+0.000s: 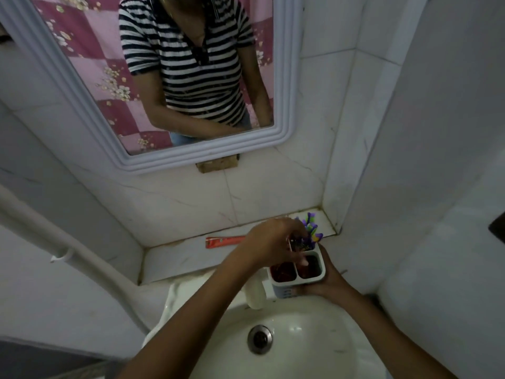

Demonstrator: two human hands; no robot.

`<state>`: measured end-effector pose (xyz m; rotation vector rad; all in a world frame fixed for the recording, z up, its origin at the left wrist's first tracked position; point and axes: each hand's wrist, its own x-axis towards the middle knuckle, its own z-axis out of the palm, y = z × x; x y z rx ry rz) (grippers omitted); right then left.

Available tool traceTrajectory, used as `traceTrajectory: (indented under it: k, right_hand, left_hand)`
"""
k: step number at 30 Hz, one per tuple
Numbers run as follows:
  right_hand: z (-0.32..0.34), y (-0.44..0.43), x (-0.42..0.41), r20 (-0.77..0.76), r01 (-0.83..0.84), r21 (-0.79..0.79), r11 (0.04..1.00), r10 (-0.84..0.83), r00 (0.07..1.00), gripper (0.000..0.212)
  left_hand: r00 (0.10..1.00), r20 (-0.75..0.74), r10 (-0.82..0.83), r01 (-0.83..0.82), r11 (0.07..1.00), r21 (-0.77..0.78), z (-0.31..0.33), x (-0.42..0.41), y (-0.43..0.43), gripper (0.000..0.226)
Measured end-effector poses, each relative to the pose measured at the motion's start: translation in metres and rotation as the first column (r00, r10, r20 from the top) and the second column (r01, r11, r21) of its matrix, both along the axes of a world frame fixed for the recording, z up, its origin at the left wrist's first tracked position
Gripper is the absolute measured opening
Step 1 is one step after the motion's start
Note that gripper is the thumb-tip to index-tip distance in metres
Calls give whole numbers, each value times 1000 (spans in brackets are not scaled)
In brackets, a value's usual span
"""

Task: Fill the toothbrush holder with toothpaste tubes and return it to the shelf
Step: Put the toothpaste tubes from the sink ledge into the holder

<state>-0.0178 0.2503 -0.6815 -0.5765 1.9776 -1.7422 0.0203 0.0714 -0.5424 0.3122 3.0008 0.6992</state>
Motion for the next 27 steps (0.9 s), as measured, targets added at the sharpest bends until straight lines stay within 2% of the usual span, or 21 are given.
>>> traceTrajectory:
  k: [3,5,7,9,10,12,14,16,19,22,25,27]
  right_hand:
    - [-5,1,-2,-55,19,28,999,-17,998,113]
    - [-13,2,-3,-67,14,33,999,-12,998,120]
    - [-20,2,-6,-62,12,39,999,-10,998,124]
    - [-26,2,-7,-70,17,38,999,-14,997,124]
    - [-27,2,-7,-75,19,37,999,-16,997,123]
    - [-31,1,-8,-83,20,19,1000,-19,996,122]
    - [-35,2,-9,-78,14,9,1000,-13,997,121]
    - [-36,1,-9,-78,13,6,1000,-12,997,123]
    - [-35,1,-8,-60,14,-2,1000,-14,998,122]
    - [-29,-1,-9,-53,-5,-30,1000,3,999,114]
    - [-30,-2,-9,-54,-14,-35,999,12,998,113]
    - [-33,-2,-9,-56,-9,-24,1000,7,998,117]
  left_hand:
    - [983,-83,166,-153,978,140,-13,-7,-29,32]
    - [937,-91,337,-322,935,146,-33,-15,-59,18]
    - [893,15,450,-449,893,-33,-64,-21,-91,27]
    - [866,174,469,-409,864,-293,-95,-17,-118,51]
    - [872,190,450,-352,849,-394,-114,-14,-130,55]
    - [918,122,377,-268,817,-511,-143,-4,-146,63]
    - [909,52,414,-324,779,-537,-152,3,-149,49]
    - [856,20,516,-466,789,-400,-142,8,-142,30]
    - [792,2,611,-610,792,-10,-109,10,-127,19]
    - [787,-113,606,-561,781,274,-53,7,-109,17]
    - [807,-221,549,-441,807,392,2,6,-83,21]
    - [847,-203,491,-354,806,475,30,7,-61,22]
